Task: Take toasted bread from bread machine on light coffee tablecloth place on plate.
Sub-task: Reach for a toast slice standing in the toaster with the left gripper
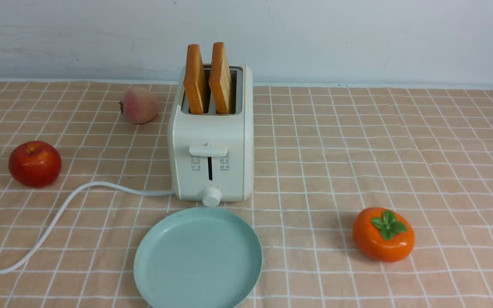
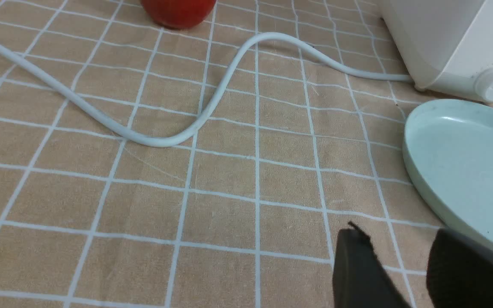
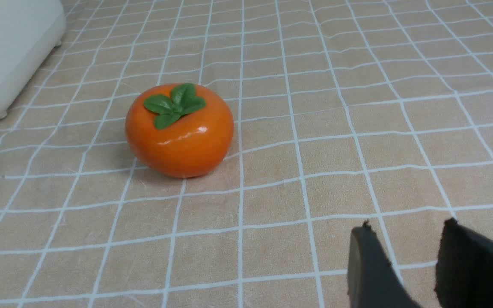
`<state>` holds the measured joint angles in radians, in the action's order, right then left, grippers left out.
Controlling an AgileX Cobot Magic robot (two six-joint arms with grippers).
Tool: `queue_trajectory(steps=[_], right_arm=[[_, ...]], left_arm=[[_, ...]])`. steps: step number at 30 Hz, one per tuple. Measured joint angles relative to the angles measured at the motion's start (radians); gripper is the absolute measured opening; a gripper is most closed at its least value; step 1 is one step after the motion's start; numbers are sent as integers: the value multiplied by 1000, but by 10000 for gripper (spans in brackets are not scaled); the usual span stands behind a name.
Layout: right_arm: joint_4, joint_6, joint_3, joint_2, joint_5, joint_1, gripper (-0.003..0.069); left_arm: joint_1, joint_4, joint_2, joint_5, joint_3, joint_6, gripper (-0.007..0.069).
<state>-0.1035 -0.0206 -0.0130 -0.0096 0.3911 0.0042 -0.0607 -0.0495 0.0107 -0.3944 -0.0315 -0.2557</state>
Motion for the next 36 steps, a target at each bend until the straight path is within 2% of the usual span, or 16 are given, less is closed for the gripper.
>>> queue_trajectory(steps=[22, 26, 31, 36], right_arm=[[0, 0, 0, 0, 0, 0, 239], [6, 0, 0, 0, 0, 0, 240], [15, 0, 0, 0, 0, 0, 240], [18, 0, 0, 0, 0, 0, 240]], left_arm=[[0, 23, 0, 2, 0, 0, 241], [0, 33, 0, 57, 0, -1, 239], [0, -49, 0, 165, 0, -45, 239], [0, -194, 0, 216, 0, -129, 239]])
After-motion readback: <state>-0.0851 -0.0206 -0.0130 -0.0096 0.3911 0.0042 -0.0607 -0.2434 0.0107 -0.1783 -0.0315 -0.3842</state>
